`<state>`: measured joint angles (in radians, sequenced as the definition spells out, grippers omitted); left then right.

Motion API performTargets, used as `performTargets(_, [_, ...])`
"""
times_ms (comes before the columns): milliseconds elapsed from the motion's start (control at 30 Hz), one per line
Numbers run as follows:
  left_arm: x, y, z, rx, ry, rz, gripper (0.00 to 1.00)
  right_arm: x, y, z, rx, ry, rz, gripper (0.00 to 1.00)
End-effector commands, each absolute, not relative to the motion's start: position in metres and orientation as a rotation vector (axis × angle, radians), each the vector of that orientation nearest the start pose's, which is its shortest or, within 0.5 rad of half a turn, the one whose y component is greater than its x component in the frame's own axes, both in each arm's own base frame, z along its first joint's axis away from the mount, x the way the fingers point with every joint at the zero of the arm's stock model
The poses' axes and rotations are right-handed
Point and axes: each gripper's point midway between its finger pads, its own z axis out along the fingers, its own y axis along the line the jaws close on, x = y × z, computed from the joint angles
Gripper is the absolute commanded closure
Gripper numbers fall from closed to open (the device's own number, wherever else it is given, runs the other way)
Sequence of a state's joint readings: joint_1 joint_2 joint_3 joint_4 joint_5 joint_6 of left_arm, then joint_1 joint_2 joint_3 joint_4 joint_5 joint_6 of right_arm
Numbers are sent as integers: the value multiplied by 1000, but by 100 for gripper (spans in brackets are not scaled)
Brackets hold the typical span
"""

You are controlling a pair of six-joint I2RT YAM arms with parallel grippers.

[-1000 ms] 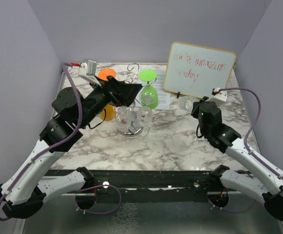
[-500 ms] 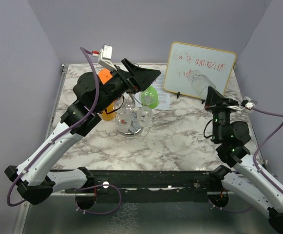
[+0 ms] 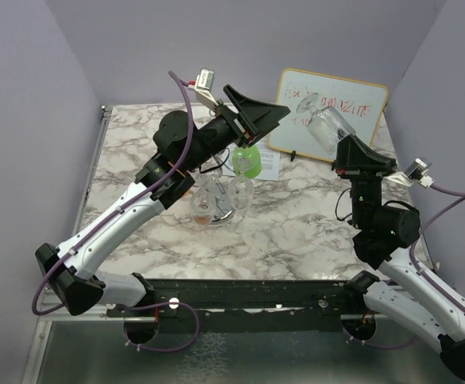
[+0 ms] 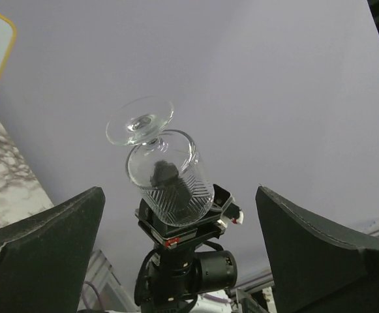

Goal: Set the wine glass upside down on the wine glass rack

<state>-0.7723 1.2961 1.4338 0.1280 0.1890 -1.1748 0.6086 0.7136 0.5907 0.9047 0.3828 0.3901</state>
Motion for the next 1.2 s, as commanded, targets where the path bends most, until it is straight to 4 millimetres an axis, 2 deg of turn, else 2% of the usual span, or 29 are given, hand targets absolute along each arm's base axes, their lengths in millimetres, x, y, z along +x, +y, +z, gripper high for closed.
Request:
performTargets(0, [229, -363, 521, -53, 1510, -1917, 1, 216, 118, 514, 210, 634, 948, 99])
performTargets(200, [216, -386, 524, 1, 1515, -1977, 1, 220, 127, 519, 202, 623, 999, 99])
performTargets(367, [211, -402, 523, -26, 1516, -2033, 1, 226, 135, 520, 202, 618, 1035, 99])
performTargets(467, [217, -403, 531, -60, 1478, -2035, 1, 230, 142, 516, 188, 631, 1052, 99])
performTargets(600, [233, -407, 529, -144, 1467, -1996, 2, 232, 149, 509, 163, 645, 1060, 99])
performTargets(700, [246, -406, 520, -231, 1470, -1962, 6, 227, 154, 506, 118, 638, 1062, 99])
performTargets(833, [257, -406, 519, -294, 1453, -1935, 14, 221, 163, 503, 31, 631, 1035, 99])
performTargets(967, [255, -407, 521, -265, 1437, -1920, 31, 228, 164, 498, 29, 669, 1002, 99])
performTargets(1067, [250, -407, 522, -195, 1419, -1899, 49, 234, 163, 494, 62, 711, 1006, 99])
performTargets(1167, [245, -406, 526, -101, 1387, -1848, 59, 241, 161, 490, 112, 766, 1017, 92])
